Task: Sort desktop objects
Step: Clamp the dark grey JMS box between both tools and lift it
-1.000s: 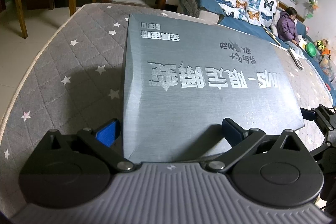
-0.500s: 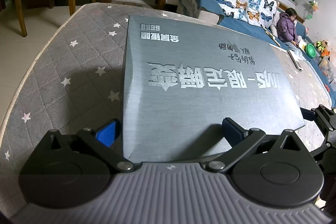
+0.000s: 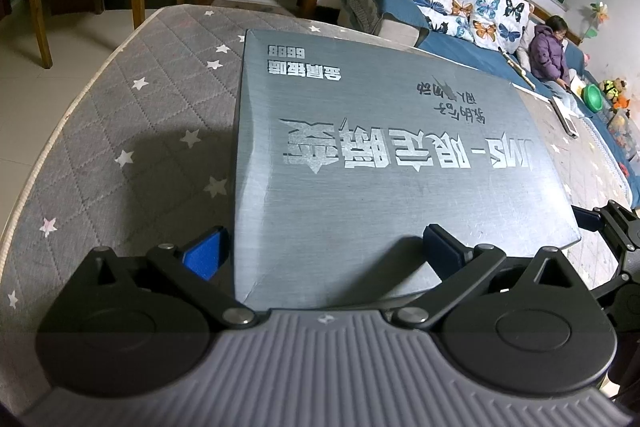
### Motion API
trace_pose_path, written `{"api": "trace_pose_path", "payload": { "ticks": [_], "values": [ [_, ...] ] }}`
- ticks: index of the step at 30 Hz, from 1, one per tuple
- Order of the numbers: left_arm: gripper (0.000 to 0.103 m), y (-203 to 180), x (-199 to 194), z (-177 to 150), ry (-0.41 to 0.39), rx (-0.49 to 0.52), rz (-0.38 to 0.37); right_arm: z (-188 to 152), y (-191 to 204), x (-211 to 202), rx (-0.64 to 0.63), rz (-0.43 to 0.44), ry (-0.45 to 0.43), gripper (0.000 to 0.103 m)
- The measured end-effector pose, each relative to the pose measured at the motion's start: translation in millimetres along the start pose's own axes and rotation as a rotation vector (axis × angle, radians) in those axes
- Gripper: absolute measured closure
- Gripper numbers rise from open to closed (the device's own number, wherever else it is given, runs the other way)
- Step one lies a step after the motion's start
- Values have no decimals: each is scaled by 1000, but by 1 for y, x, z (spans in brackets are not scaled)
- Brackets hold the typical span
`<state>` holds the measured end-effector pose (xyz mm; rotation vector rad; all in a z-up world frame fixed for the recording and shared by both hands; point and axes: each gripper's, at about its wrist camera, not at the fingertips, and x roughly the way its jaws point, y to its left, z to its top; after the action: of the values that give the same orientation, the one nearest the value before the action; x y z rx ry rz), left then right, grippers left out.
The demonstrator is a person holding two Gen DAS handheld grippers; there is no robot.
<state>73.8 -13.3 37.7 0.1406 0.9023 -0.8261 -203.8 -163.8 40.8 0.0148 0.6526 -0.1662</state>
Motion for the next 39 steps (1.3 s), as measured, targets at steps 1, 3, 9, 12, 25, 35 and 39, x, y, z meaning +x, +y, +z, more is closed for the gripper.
{"api": "trace_pose_path", "payload": {
  "ticks": [1,3,9,12,25,35,39],
  "values": [
    [1,-1,1,-1,1,0,1,0,0,0,1,0,0,0],
    [1,-3,1,-2,2,1,5,0,0,0,3,-1,0,0],
    [1,-3,-2,1,-2,9,20,1,2,0,5,1,-3,0],
    [1,-4,-5,3,-11,18,29,1,2,0,8,3,-7,0],
    [1,-11,-14,-1,-42,47,52,0,1,2,22,8,-18,0],
    [1,-12,-17,0,-52,52,54,0,2,2,21,6,-23,0],
    [1,-16,-20,0,-55,54,54,0,3,2,18,4,-22,0]
  ]
}}
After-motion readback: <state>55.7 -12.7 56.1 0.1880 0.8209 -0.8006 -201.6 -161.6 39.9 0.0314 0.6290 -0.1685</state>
